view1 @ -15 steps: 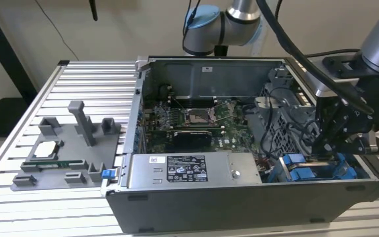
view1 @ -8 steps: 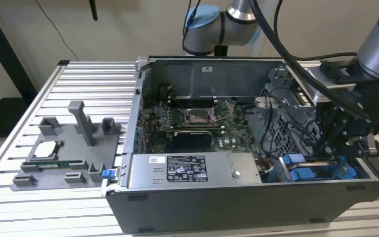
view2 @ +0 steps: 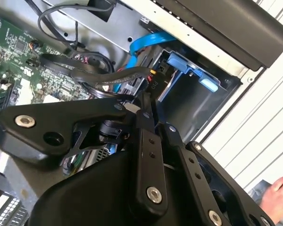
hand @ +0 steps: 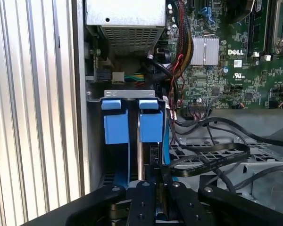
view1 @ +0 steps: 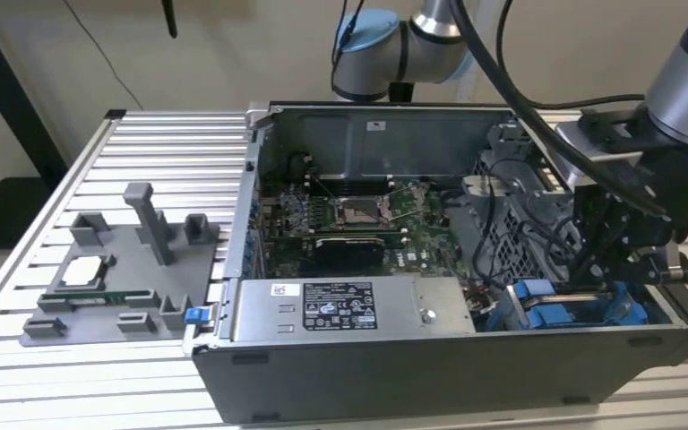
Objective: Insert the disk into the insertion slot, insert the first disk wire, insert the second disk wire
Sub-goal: 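Insert the second disk wire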
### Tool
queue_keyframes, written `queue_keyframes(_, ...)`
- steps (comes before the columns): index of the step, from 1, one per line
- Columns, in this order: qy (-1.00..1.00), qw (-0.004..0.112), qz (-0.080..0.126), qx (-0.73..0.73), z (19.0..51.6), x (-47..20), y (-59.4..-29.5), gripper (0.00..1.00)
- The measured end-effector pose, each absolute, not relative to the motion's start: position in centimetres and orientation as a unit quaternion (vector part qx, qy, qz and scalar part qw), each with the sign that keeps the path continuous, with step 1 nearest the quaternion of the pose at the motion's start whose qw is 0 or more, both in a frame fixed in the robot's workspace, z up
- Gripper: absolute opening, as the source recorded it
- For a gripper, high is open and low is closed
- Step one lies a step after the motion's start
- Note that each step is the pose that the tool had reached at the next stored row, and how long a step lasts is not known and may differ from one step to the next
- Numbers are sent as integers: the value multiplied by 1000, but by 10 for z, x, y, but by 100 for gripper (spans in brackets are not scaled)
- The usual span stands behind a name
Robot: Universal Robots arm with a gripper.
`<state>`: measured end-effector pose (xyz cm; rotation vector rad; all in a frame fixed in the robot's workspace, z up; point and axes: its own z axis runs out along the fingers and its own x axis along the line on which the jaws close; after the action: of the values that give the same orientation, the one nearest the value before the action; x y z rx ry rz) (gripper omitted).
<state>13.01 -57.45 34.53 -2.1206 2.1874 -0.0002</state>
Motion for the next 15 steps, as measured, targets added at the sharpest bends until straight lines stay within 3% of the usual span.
queue_keyframes(15, 717, 52, -5, -695, 341, 130, -570, 0)
